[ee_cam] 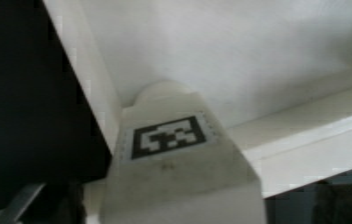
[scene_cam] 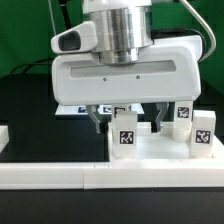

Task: Assemble square table

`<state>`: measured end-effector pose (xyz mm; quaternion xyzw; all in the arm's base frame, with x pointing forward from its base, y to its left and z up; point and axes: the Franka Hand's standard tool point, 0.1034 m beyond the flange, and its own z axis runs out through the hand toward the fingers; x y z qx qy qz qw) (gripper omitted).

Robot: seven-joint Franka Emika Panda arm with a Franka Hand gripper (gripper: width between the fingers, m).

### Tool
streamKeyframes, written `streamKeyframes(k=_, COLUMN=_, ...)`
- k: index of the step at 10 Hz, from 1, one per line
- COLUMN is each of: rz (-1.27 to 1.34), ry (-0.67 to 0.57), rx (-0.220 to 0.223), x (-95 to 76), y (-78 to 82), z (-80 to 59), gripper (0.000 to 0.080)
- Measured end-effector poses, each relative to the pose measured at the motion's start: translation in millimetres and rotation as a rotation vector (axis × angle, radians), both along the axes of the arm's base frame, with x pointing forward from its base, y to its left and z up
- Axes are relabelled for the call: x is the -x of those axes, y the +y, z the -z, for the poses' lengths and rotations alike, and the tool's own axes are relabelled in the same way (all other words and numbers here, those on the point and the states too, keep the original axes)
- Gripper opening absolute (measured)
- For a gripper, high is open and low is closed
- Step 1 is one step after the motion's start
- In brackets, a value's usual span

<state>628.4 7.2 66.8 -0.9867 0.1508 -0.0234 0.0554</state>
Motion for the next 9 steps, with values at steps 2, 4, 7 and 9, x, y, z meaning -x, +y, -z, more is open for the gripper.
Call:
streamKeyframes(k=2, rz=0.166, ry=0.018, rx=-0.012, x=0.4, y=-1.0, z=0.7, gripper=0.0323)
streamKeyframes(k=4, rz=0.303, ry=0.036, rx=-0.019, x=1.7, y=-4.1, z=1.8, gripper=0.0294)
streamKeyframes(k=7, rz=0.705, ry=0.097, rx=-0.046, x=4.1, y=-3.8, z=2.5, gripper=0.0294)
streamKeyframes(k=9, rz=1.043, ry=0.149, rx=-0.102, x=4.4, y=-2.5, z=3.0, gripper=0.0294)
